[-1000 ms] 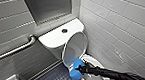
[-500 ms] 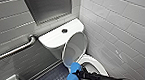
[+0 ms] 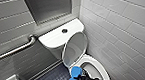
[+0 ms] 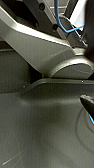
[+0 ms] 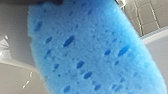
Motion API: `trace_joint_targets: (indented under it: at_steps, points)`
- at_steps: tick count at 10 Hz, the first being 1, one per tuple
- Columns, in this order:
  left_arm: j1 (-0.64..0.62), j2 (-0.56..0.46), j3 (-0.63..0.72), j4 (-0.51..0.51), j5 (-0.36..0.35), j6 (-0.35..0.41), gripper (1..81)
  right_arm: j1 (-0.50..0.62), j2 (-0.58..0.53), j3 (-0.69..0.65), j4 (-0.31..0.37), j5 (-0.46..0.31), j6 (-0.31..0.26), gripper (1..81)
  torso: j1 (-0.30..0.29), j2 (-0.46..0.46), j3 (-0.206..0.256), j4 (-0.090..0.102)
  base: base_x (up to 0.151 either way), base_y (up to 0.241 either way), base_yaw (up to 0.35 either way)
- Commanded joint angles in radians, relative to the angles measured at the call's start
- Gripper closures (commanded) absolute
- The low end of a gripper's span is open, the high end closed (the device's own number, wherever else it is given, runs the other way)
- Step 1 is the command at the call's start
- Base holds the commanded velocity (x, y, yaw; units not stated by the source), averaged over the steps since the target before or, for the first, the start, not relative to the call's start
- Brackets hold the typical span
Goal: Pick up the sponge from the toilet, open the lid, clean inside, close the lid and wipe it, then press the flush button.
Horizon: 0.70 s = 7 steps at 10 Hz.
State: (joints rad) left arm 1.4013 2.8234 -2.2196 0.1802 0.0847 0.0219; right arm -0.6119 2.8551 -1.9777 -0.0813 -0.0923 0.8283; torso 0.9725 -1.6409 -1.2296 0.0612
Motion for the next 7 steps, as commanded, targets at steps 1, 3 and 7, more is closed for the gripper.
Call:
trace_joint_targets:
  at_steps: [1, 3, 7]
  points:
    - [0.020, -0.004, 0.015, 0.002, 0.086, 0.001, 1.0, -0.006, -0.144, 0.183, -0.025, -0.043, 0.008, 81.1, 0.000, 0.000, 0.000, 0.000, 0.000, 0.000, 0.000]
    - [0.020, -0.004, 0.018, 0.002, 0.086, 0.001, 1.0, -0.052, -0.201, 0.217, -0.025, -0.012, 0.008, 81.1, 0.000, 0.000, 0.000, 0.000, 0.000, 0.000, 0.000]
    - [0.020, -0.005, 0.020, 0.005, 0.087, 0.003, 1.0, -0.124, -0.374, 0.332, -0.037, 0.054, 0.008, 81.1, 0.000, 0.000, 0.000, 0.000, 0.000, 0.000, 0.000]
